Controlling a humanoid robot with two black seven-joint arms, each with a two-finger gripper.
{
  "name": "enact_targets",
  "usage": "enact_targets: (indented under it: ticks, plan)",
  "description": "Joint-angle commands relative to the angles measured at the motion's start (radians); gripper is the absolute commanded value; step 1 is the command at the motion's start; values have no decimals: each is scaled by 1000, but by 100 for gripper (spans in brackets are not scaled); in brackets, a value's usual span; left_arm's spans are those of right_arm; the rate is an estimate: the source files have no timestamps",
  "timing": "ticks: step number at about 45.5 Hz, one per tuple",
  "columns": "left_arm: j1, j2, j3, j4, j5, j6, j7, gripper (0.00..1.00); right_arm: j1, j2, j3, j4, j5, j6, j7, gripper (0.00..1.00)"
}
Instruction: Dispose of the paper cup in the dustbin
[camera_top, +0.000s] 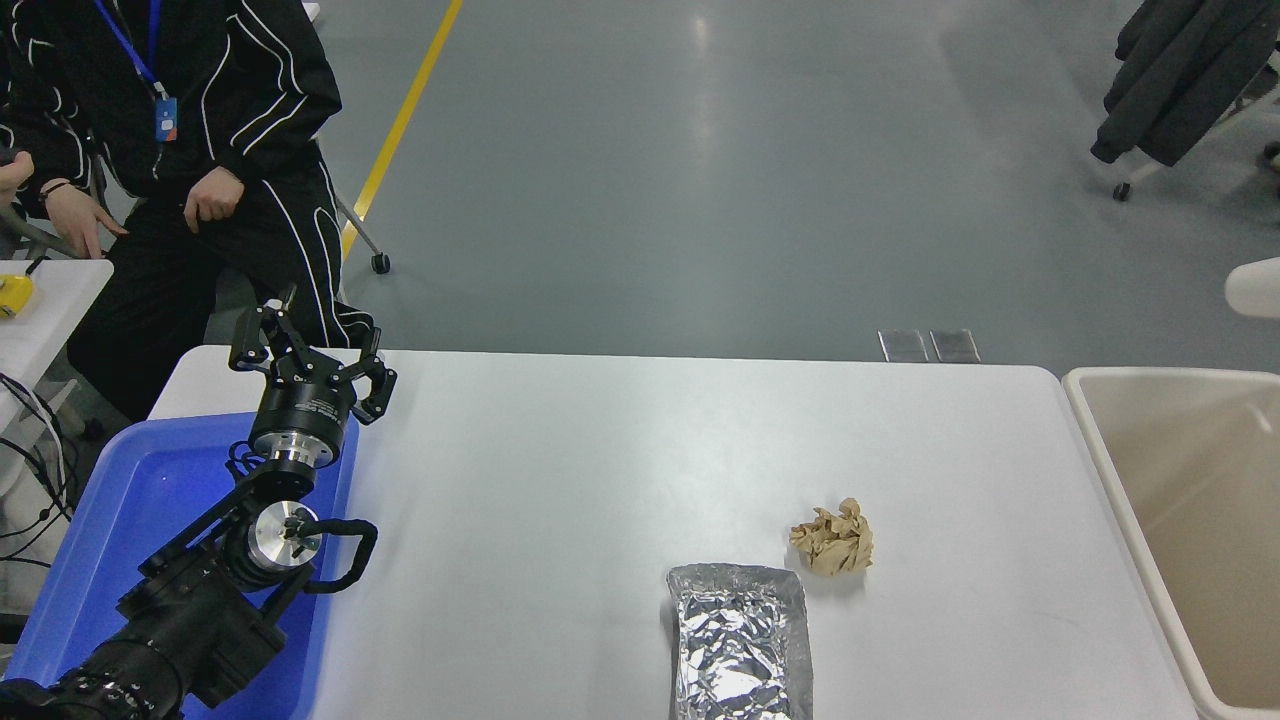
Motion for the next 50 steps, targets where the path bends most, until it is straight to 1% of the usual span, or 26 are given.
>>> enact_targets:
  ticks: [1,7,13,18,25,35,39,44,50]
  plan:
    - [0,0,0,0,1,0,0,100,-91,-10,23,-32,1,-11,-69,0]
    - [0,0,0,0,1,0,0,100,-122,20,16,-30,-6,-31,-72,0]
    - [0,0,1,0,-1,0,0,100,-196,118,10,-30,-7,-63,-72,0]
    - [0,0,0,0,1,0,0,100,-222,177,11,-29,-6,-84,-72,0]
    - [0,0,0,-1,1,0,0,100,-237,210,11,-29,-7,-107,-72,0]
    - [0,-1,0,0,1,0,0,100,-257,215,17,-29,-4,-123,-72,0]
    - [0,0,0,0,1,0,0,100,-260,215,22,-29,-4,-129,-72,6]
    - [0,0,1,0,-1,0,0,100,-260,214,26,-29,2,-132,-72,19]
    - [0,0,1,-1,1,0,0,100,-260,215,26,-30,7,-156,-72,39]
